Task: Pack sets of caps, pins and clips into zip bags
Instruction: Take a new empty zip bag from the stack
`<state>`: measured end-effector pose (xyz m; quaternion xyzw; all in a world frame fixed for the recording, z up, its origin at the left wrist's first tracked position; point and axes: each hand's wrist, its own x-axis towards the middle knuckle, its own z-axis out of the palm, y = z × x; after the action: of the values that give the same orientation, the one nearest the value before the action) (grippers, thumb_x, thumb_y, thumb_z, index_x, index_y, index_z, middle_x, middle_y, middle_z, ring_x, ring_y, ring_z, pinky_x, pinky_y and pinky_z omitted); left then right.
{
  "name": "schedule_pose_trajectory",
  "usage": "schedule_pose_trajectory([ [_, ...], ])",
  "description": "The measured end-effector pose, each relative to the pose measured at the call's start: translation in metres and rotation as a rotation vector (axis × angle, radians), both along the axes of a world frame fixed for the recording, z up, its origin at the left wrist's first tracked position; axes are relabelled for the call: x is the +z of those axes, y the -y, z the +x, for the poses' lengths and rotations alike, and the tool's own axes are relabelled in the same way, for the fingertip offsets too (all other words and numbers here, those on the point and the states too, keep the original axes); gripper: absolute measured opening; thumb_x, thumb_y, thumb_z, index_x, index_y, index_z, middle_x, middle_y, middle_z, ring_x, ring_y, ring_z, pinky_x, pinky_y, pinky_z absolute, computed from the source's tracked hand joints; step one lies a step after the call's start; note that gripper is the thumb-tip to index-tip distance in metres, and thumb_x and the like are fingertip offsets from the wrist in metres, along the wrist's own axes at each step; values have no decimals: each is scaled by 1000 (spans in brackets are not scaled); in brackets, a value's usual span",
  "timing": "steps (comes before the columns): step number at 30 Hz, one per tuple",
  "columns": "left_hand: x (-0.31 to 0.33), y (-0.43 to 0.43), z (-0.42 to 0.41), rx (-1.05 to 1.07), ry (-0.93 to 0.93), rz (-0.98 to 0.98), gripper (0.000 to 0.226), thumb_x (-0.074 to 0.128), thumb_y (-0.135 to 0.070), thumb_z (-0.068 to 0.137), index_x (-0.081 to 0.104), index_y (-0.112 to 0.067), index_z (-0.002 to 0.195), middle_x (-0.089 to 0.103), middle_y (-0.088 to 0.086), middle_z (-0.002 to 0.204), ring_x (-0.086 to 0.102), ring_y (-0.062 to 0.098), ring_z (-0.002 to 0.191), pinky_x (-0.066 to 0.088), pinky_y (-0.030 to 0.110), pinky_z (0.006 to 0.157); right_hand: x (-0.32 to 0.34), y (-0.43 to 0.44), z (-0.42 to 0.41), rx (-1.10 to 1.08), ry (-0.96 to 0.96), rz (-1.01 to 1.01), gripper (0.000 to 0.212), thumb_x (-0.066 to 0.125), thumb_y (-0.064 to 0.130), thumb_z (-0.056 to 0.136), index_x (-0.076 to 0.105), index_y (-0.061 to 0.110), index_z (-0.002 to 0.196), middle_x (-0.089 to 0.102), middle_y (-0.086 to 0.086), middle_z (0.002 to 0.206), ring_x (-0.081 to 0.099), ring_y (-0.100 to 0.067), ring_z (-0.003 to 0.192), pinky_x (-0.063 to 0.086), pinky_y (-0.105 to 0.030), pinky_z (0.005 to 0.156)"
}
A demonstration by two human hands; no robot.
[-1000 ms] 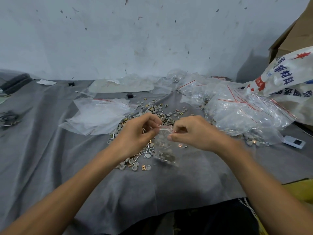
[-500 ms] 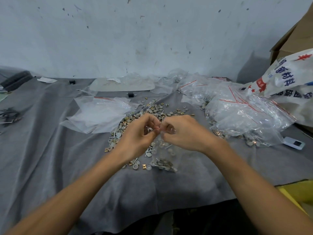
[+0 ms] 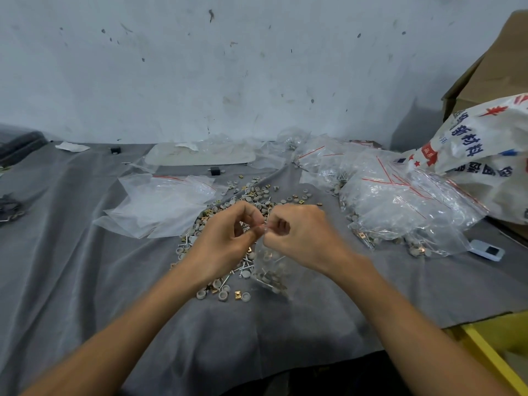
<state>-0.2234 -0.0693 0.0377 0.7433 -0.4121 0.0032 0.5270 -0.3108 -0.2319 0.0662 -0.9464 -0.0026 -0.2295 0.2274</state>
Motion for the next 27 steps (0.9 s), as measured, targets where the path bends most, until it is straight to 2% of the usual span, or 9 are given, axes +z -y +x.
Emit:
schedule_pose_trajectory([
  [5,8,-1,0,13,38,7,25,70,-12,94,59,-33,88,59,-22,67,40,3,45,30,11,45,5,6,-4,-17,36,67,32,51,54,66,63,24,69,59,13,62,57,-7,65,41,-24,61],
  [9,12,-6,0,46,36,-7,22,70,-11,94,59,-30,88,56,-25,62,38,4,44,28,12,44,7,14,-8,-57,71,51,12,68,33,76,67,22,74,63,11,66,58,-8,66,45,-28,63],
  [12,15,-5,-1,59,48,-11,20,70,-11,93,60,-27,88,59,-24,68,35,5,46,29,16,45,5,20,-12,-83,99,58,12,75,27,78,67,20,73,64,10,65,58,-8,68,43,-20,63],
  [13,16,-5,-1,63,47,-18,20,70,-11,93,60,-27,88,59,-25,69,35,6,47,29,17,46,5,22,-14,-86,109,72,13,76,26,77,66,20,72,64,11,63,59,-7,67,43,-19,63],
  [17,19,-6,2,64,16,-25,16,70,-12,94,60,-24,89,62,-21,76,36,8,49,33,20,47,7,32,-22,-67,131,140,11,73,21,76,65,22,68,62,13,61,58,-4,62,49,-26,64],
  [22,24,-6,2,76,45,-31,16,70,-11,94,60,-23,90,58,-27,66,35,7,46,31,16,46,11,41,-27,-69,132,218,11,74,17,77,69,23,69,66,9,63,61,-9,60,53,-30,64],
  [25,26,-7,3,68,47,-28,16,69,-12,95,60,-24,90,57,-27,62,35,6,45,31,17,44,12,44,-29,-60,139,270,12,75,13,77,70,21,69,67,5,62,60,-10,58,52,-27,61],
  [27,26,-8,5,67,46,-33,18,69,-13,95,60,-28,90,58,-26,63,34,6,46,32,18,44,13,45,-28,-44,142,323,15,75,7,78,71,18,69,68,3,62,56,-4,55,48,-21,58],
])
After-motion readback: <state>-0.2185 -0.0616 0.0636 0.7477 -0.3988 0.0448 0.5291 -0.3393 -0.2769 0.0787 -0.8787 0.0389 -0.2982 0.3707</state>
